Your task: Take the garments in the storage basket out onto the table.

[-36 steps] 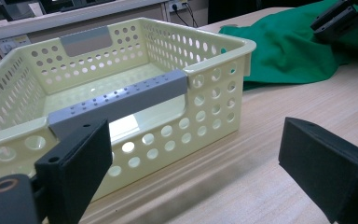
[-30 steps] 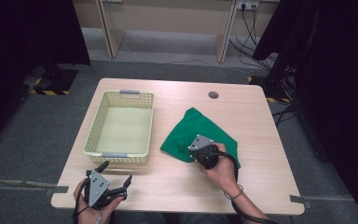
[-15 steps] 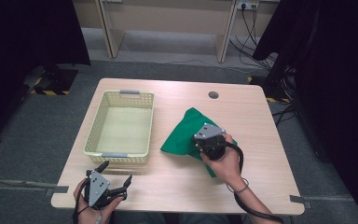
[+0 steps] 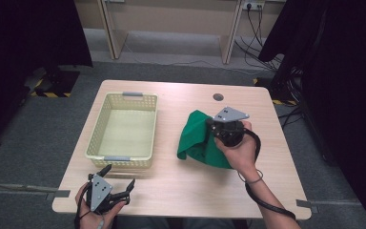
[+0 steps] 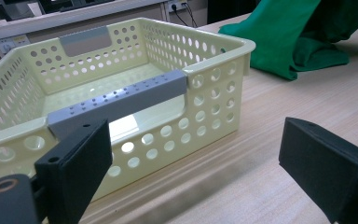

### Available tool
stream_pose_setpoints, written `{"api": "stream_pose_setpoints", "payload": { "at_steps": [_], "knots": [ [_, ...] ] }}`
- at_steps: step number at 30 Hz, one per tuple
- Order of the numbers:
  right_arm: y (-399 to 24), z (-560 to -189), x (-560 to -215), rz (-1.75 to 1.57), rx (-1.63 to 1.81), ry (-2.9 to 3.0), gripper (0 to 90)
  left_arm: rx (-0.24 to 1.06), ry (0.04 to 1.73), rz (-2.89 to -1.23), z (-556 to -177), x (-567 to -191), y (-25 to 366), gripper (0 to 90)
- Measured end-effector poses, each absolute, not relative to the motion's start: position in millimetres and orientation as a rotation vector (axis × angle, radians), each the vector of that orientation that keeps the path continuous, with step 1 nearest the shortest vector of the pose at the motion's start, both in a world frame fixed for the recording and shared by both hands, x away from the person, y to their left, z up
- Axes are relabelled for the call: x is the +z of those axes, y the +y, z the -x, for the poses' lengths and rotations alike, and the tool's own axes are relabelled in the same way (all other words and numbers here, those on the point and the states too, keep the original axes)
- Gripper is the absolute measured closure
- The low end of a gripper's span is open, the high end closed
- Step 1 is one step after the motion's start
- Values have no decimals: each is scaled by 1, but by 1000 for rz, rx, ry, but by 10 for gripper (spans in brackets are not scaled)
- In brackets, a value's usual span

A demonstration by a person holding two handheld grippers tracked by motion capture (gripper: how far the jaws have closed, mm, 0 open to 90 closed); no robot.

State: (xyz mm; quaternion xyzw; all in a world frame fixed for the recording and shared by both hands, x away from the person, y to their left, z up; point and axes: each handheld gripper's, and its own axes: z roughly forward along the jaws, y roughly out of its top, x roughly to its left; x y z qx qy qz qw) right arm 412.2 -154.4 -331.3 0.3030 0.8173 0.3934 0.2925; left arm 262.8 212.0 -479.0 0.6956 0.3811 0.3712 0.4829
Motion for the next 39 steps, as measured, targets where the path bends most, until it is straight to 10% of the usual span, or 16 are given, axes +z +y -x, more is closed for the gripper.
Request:
{"api": "stream_pose_setpoints", "payload": {
  "at_steps": [39],
  "knots": [
    [-245,-449,-372,-1291,912,1982,888,911,925,-1700,-263,-479,211,87]
  ]
}}
